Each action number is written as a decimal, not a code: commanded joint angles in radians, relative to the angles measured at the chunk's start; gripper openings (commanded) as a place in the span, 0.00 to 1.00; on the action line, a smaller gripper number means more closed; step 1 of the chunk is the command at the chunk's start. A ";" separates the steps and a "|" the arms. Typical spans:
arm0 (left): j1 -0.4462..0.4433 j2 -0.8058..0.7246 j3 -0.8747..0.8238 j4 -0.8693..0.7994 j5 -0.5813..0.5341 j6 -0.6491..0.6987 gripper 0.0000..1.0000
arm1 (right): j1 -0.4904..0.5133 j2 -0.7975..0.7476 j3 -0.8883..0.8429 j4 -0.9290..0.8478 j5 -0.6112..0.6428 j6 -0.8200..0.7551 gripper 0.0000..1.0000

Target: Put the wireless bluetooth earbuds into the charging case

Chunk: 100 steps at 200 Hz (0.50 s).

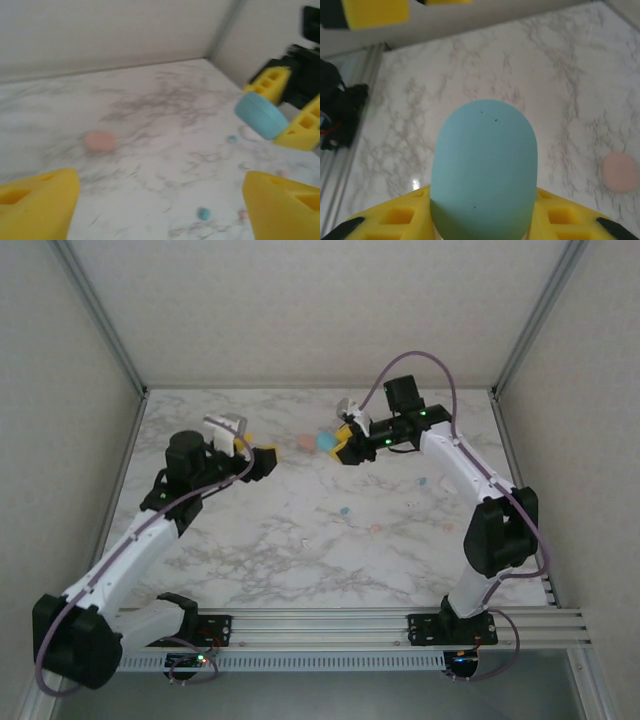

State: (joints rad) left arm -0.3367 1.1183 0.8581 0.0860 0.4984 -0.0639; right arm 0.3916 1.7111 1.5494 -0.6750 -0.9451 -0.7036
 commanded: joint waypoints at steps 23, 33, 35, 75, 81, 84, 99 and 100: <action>-0.018 0.147 0.189 -0.031 0.423 0.246 0.76 | -0.013 -0.048 0.055 -0.103 -0.141 -0.081 0.30; -0.030 0.168 0.225 -0.061 0.445 0.282 0.77 | -0.012 -0.052 0.063 -0.102 -0.155 -0.091 0.30; -0.032 0.171 0.232 -0.069 0.450 0.290 0.77 | -0.012 -0.053 0.064 -0.101 -0.158 -0.092 0.30; -0.099 0.274 0.420 -0.469 0.543 0.605 0.71 | -0.010 -0.081 0.062 -0.072 -0.184 -0.134 0.30; -0.110 0.283 0.432 -0.500 0.543 0.639 0.70 | -0.010 -0.086 0.060 -0.071 -0.187 -0.142 0.30; -0.116 0.286 0.435 -0.508 0.543 0.648 0.69 | -0.011 -0.088 0.058 -0.070 -0.186 -0.148 0.30; -0.129 0.294 0.440 -0.505 0.549 0.661 0.69 | -0.010 -0.097 0.050 -0.071 -0.181 -0.176 0.30; -0.129 0.295 0.440 -0.505 0.549 0.661 0.69 | -0.010 -0.098 0.050 -0.072 -0.182 -0.179 0.30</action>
State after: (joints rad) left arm -0.4381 1.3952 1.2598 -0.2596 0.9646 0.4408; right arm 0.3828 1.6672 1.5822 -0.7448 -1.0786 -0.8131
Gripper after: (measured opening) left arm 0.697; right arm 0.374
